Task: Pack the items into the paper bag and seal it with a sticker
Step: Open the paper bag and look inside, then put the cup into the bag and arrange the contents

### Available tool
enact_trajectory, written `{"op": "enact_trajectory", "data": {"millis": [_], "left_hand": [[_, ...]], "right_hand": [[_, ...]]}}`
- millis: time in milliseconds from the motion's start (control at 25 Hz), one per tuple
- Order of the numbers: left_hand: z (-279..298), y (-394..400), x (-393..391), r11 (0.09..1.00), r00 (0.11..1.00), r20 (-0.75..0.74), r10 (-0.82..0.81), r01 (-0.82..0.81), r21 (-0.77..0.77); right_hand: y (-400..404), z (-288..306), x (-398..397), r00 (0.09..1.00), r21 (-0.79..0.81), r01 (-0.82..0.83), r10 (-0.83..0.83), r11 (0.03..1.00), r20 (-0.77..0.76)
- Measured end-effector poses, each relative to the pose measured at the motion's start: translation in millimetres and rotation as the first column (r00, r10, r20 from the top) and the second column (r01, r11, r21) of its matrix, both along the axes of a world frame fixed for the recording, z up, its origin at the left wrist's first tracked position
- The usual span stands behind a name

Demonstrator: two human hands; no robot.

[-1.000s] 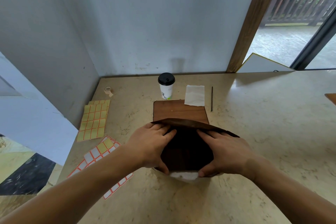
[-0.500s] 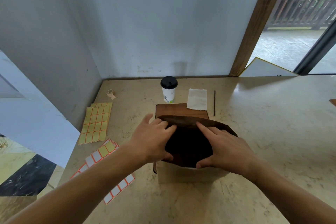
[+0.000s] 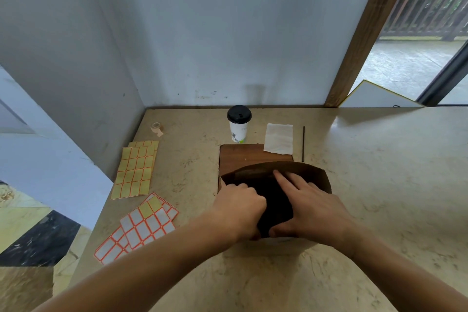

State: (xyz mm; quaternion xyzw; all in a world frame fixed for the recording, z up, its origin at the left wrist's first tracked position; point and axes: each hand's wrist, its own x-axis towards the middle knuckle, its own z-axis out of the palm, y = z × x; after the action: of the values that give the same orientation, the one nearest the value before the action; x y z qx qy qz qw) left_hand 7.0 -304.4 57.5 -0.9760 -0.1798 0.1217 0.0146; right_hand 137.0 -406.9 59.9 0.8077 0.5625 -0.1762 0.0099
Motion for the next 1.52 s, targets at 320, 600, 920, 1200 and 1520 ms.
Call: {"op": "enact_trajectory", "data": {"millis": [320, 600, 920, 1200, 1520], "left_hand": [[-13, 28, -6, 0.997, 0.990, -0.120, 0.079, -0.081, -0.013], [-11, 49, -3, 0.995, 0.991, -0.092, 0.093, -0.088, 0.049], [-18, 55, -7, 0.996, 0.994, -0.069, 0.085, -0.084, 0.015], [-16, 58, -5, 0.998, 0.994, -0.091, 0.063, -0.062, 0.006], [-17, 60, -9, 0.997, 0.996, -0.039, 0.075, -0.075, -0.003]], "right_hand": [[-1, 1, 7, 0.999, -0.005, -0.036, 0.036, 0.999, -0.015], [13, 8, 13, 0.992, 0.058, -0.114, 0.116, 0.992, -0.037], [64, 45, 31, 0.950, 0.193, -0.081, 0.135, 0.978, -0.283], [195, 41, 85, 0.982, 0.356, 0.050, 0.019, 0.933, -0.187], [287, -53, 132, 0.999, 0.054, -0.003, 0.000, 0.999, 0.041]]}}
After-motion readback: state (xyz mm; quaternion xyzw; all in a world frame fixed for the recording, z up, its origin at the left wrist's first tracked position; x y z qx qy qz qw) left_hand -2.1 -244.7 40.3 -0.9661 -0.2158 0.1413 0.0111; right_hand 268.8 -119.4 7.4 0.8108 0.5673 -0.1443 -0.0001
